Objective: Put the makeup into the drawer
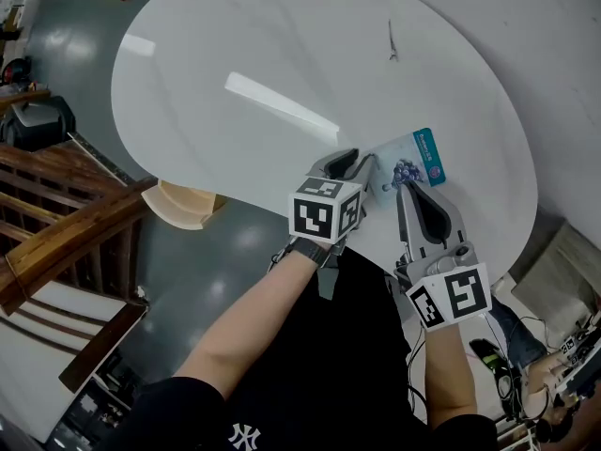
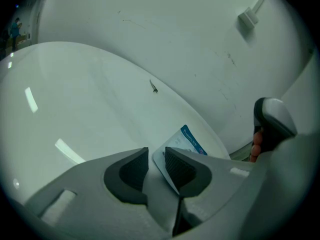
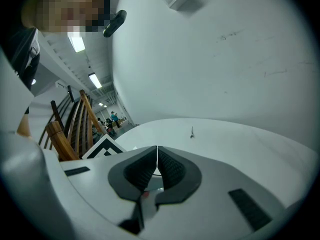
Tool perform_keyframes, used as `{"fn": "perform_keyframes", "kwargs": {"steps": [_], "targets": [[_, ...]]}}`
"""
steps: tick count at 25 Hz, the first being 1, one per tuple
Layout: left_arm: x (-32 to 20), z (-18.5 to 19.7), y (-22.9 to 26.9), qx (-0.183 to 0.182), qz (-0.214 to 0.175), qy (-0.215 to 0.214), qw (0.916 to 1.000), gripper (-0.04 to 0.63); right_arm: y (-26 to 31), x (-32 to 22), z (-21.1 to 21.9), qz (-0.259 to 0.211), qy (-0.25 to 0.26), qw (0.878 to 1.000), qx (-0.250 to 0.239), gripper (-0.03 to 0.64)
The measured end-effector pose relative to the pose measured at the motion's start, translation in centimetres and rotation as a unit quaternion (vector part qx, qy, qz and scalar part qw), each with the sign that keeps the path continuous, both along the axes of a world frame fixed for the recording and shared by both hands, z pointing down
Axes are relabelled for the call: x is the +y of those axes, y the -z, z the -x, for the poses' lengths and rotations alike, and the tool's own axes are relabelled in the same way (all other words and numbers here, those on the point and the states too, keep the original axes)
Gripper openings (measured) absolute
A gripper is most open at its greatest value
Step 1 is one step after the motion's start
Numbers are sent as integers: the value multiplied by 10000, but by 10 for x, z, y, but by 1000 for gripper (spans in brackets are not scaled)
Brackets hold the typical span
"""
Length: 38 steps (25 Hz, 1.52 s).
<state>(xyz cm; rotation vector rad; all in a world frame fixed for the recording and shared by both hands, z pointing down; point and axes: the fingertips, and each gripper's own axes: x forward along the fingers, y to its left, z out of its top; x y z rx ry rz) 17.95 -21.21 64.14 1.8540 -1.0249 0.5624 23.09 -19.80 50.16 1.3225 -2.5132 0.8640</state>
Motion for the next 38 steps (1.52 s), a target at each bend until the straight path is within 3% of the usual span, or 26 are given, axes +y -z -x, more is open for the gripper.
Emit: {"fn": "perform_keyframes", "kwargs": {"steps": [7, 10, 13, 20, 22, 29, 38], "targets": [[1, -3, 0, 81, 308, -83, 9995, 104, -3, -7, -2, 62, 0, 10000, -30, 17], [1, -2, -1, 49, 312, -74, 9995, 100, -3, -9, -4, 86, -13, 10000, -47, 17], [0, 1, -4, -54, 328, -71, 9994, 46, -6, -10, -6, 115, -25, 9999, -54, 17], [8, -10, -4, -120, 264, -384, 9988, 43, -8, -9, -6, 167, -36, 9998, -36, 17], [10, -12, -4, -167, 211, -406, 9988, 13, -9, -10, -9, 159, -57, 9998, -44, 17], [0, -15, 33, -52, -421, -483, 9979, 9, 1, -15, -12, 38, -119, 9998, -138, 17], [-3, -13, 109, -119, -1473, -929, 9847, 9, 39, -14, -8, -280, -509, 9982, -176, 16]]}}
